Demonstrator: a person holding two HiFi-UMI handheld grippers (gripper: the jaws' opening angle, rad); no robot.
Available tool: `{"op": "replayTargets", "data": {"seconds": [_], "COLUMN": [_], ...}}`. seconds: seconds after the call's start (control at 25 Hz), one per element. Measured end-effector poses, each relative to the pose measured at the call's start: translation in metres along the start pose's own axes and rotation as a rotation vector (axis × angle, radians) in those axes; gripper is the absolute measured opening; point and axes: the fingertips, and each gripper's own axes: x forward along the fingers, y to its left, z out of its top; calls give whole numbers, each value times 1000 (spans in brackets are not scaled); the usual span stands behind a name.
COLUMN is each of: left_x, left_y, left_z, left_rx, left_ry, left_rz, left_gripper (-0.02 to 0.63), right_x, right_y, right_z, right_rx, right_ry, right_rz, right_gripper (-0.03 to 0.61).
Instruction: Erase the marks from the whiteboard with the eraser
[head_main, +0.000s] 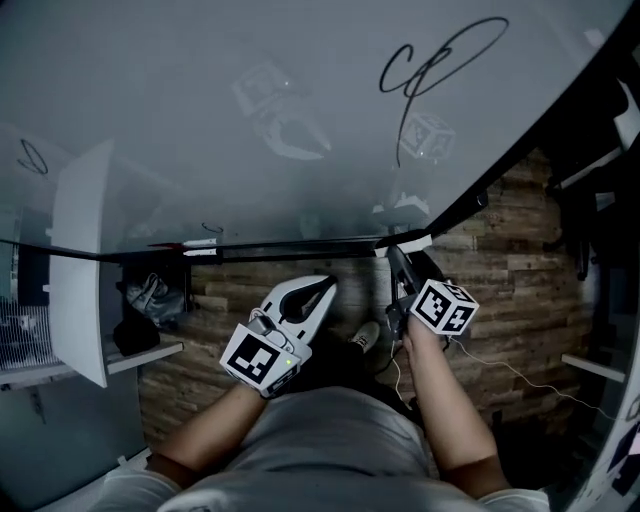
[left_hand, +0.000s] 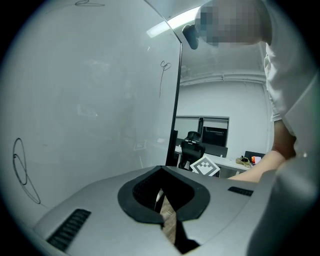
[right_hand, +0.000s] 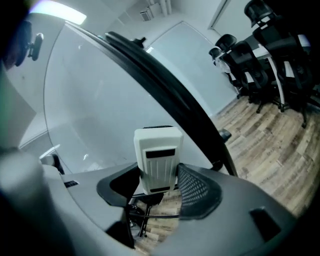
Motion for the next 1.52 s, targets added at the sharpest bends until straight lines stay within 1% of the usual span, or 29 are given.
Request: {"op": "replayTargets", "data": {"seconds": [0.12, 0.2, 0.24, 0.36, 0.44, 0.52, 0.6, 0.64, 0.68, 0.76, 0.84, 0.96, 1.08, 1.16, 1.24, 1.4, 1.52], "left_x": [-24, -41, -49, -74, -92, -113, -143, -162, -183, -228, -273, -331, -373, -391, -403, -417, -424], "left_y": [-3, -5, -6, -9, -12, -16, -22, -25, -28, -30, -33, -37, -36, -41, -45, -52, -63], "left_z": [-2, -1, 1, 8, 13, 16, 19, 19, 20, 25, 26, 12, 1, -1, 0, 2, 2], "left_rx": [-21, -30, -32, -33, -23, -5, 0, -5, -11, -2, 13, 17, 4, 5, 7, 11, 14], "left_ry": [7, 16, 20, 9, -13, -40, -60, -63, -65, -72, -76, -72, -65, -69, -81, -97, -101], "left_rz": [36, 45, 46, 34, 16, -6, -22, -26, -27, -14, -6, -3, -7, -11, -18, -25, -46], "left_gripper": [6, 6, 6, 6, 6, 6, 6, 6, 6, 6, 6, 6, 6, 6, 6, 6, 6], "right_x": [-20, -38, -46, -71, -89, -108, -129, -138, -146, -158, -171, -191, -204, -214, -221, -233, -240], "right_y": [39, 72, 91, 149, 182, 210, 240, 255, 272, 305, 336, 376, 409, 424, 435, 444, 446], "right_z": [-1, -1, -1, -3, -6, -12, -28, -39, -52, -84, -127, -195, -239, -255, -262, -266, -268], "right_rx": [-93, -160, -210, -434, -573, -683, -759, -773, -766, -704, -643, -638, -637, -646, -657, -671, -668], "right_ry": [-3, -11, -12, 14, 28, 23, 0, -19, -44, -106, -151, -156, -146, -151, -163, -186, -205], "right_rz": [66, 112, 138, 215, 246, 249, 237, 228, 219, 207, 199, 199, 212, 213, 208, 183, 156], "right_gripper": [239, 239, 239, 239, 239, 239, 239, 239, 239, 239, 239, 239, 239, 239, 239, 239, 239]}}
